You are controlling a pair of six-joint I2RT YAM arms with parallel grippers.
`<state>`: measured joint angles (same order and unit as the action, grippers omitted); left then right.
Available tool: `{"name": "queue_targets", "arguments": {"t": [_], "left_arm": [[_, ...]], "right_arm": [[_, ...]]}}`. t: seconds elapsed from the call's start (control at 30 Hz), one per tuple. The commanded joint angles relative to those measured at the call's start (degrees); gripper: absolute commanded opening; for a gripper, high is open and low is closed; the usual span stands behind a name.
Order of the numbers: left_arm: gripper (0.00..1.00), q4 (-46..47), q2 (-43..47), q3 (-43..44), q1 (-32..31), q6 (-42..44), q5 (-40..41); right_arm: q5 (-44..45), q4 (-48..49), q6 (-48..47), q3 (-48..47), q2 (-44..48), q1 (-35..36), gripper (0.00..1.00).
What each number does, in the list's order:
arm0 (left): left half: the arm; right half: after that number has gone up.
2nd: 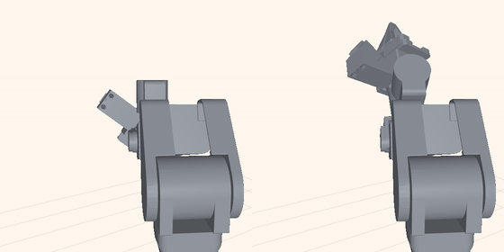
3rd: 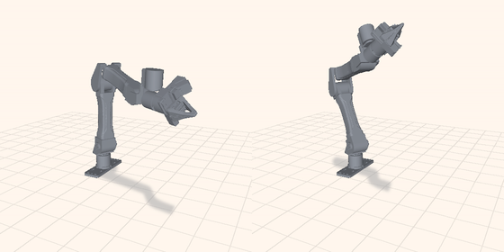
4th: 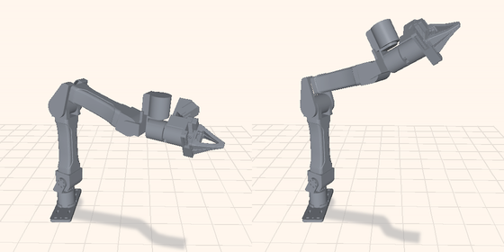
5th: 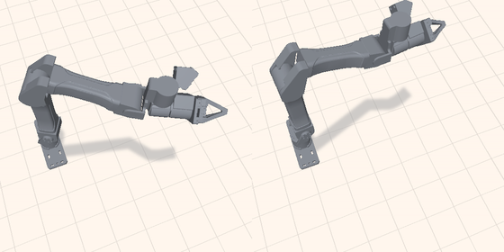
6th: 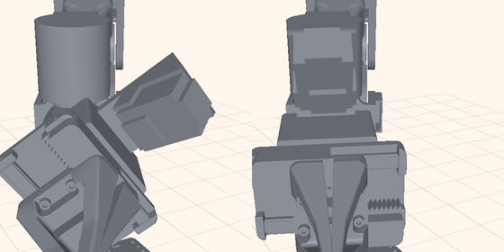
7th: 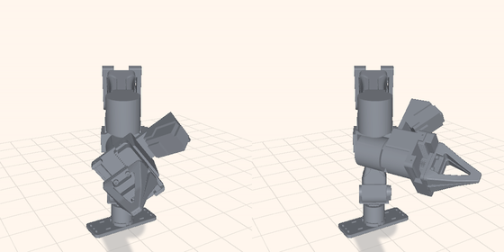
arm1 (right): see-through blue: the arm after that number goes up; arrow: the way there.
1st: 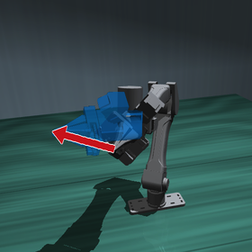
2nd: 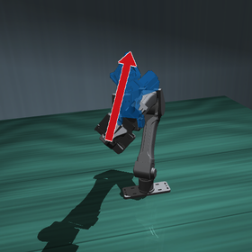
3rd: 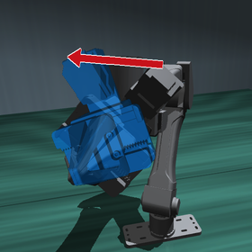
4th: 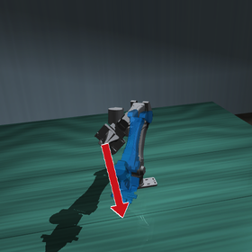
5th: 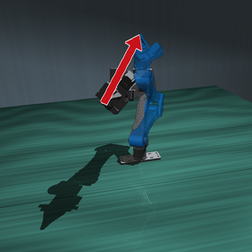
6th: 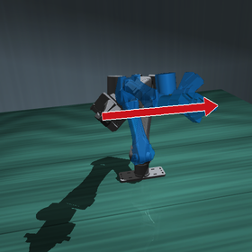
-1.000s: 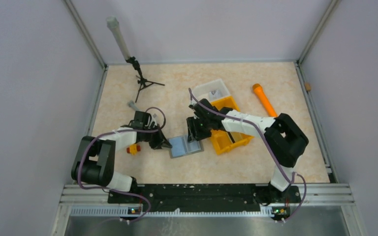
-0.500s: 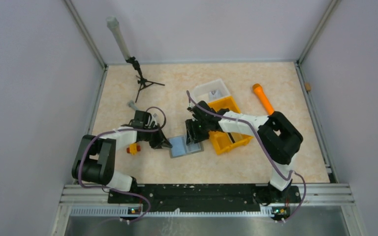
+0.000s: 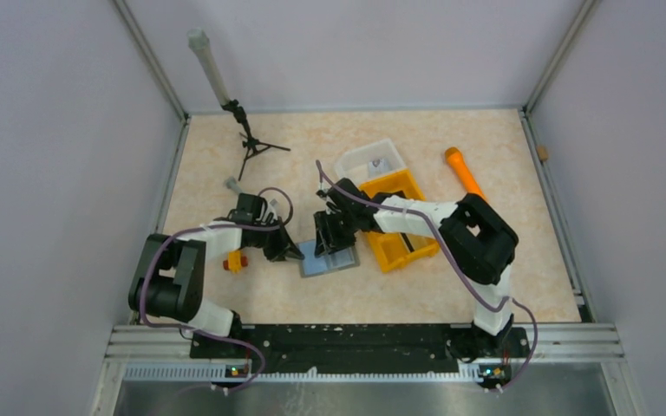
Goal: Take the credit cards out of the card holder
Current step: Remove the credit card from the card holder.
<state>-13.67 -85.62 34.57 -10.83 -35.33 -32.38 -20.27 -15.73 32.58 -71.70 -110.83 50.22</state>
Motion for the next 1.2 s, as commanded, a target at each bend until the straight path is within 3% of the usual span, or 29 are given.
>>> {"name": "queue_targets", "arguments": {"t": [0.0, 0.43, 0.77, 1.0, 1.03, 1.1, 1.17], "left_arm": [[0.00, 1.0, -2.1, 1.0, 0.0, 2.3, 4.3], [0.00, -4.3, -2.7, 4.9, 0.0, 6.9, 6.3], [0.00, -8.3, -4.9, 8.2, 0.0, 8.6, 8.8], [0.00, -10.4, -6.9, 11.2, -0.1, 9.7, 10.1], [0.00, -10.5, -7.1, 11.3, -0.1, 9.8, 10.1], [0.00, -10.7, -7.6, 11.4, -0.2, 9.8, 10.5], [0.00, -10.7, -7.9, 11.3, -0.4, 9.9, 10.8]], "right_arm": [[1.1, -2.5, -1.7, -4.7, 0.5, 0.5, 0.46], [3.3, -7.5, -4.1, -8.6, 3.8, -1.0, 0.46], [2.6, -4.4, 0.1, 1.6, 8.9, -5.9, 0.45], [4.3, -6.1, 1.5, 2.4, 7.5, -6.8, 0.43], [5.0, -6.7, 1.6, 2.5, 7.4, -6.8, 0.44], [5.9, -7.3, 2.1, 3.2, 7.5, -6.8, 0.61], [5.6, -6.5, 2.8, 4.5, 7.6, -6.8, 0.67]]}}
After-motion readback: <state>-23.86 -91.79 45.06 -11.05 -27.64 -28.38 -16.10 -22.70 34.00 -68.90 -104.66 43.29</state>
